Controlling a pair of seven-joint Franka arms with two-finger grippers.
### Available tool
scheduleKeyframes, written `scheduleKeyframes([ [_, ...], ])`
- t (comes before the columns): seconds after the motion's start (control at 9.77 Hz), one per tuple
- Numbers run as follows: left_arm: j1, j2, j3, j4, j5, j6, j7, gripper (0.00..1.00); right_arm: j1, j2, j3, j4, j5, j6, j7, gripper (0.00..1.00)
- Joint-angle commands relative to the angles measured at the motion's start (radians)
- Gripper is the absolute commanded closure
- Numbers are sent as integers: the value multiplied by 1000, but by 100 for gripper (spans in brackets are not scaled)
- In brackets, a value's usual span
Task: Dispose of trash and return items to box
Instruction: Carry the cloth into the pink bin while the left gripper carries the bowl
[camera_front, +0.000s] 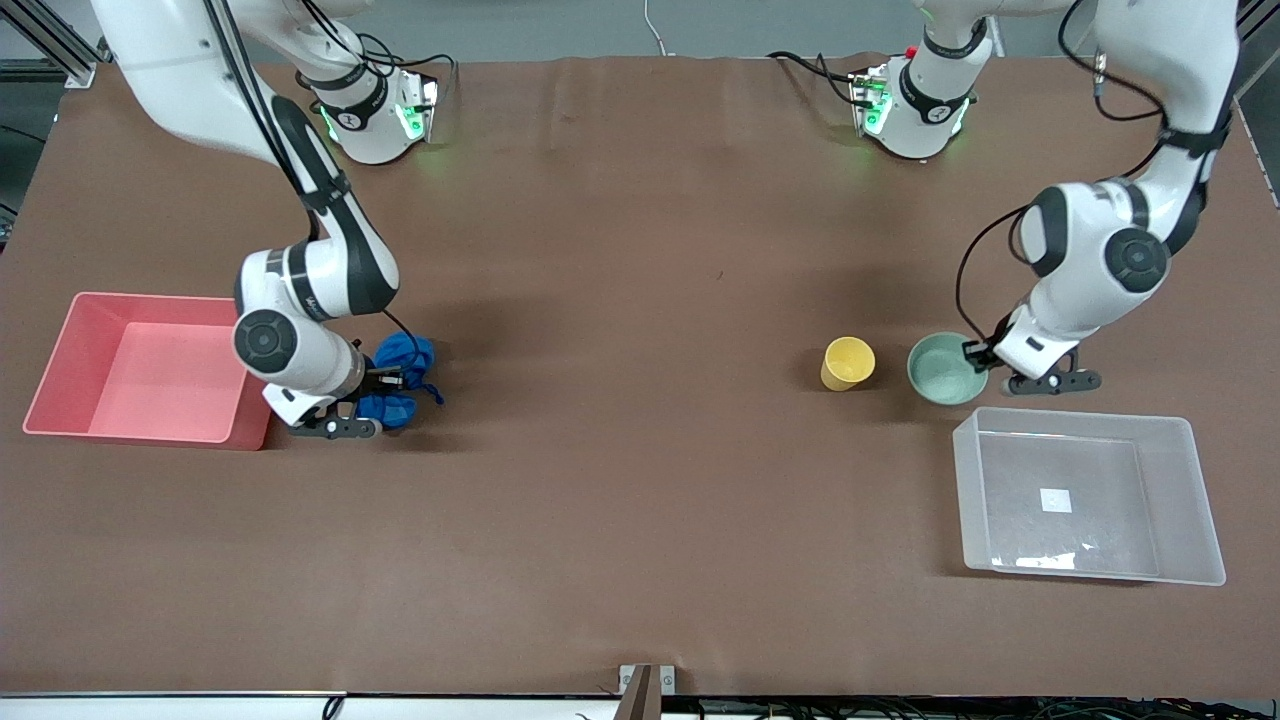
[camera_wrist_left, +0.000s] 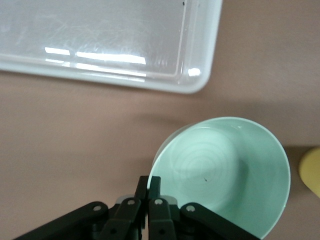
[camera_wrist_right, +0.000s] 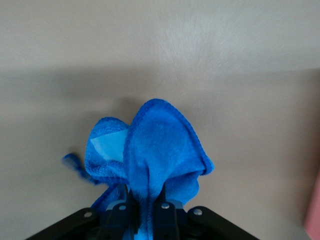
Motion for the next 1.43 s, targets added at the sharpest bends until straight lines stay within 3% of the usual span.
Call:
scheduleKeyframes([
  [0.0,3,-88,15,61,-12,-153,27,100,-49,-69,-1,178,-7,-246,16,100],
  [0.41,6,116,104,494,-15,-359,144,99,-329,-113,-3,201,-52,-243,-411,100],
  [0.51,6,190,122,592,-21,-371,162,100,-388,-110,-3,184,-88,-190,-515,100],
  [0.82,6,458,179,865,-157,-379,202,99,-570,-102,0,65,-86,11,-796,100],
  [1.13,6,577,190,898,-159,-349,225,98,-601,-80,0,-184,-79,348,-794,98],
  [1.33,6,621,190,897,-162,-278,225,96,-620,-15,3,-191,-74,409,-789,89],
])
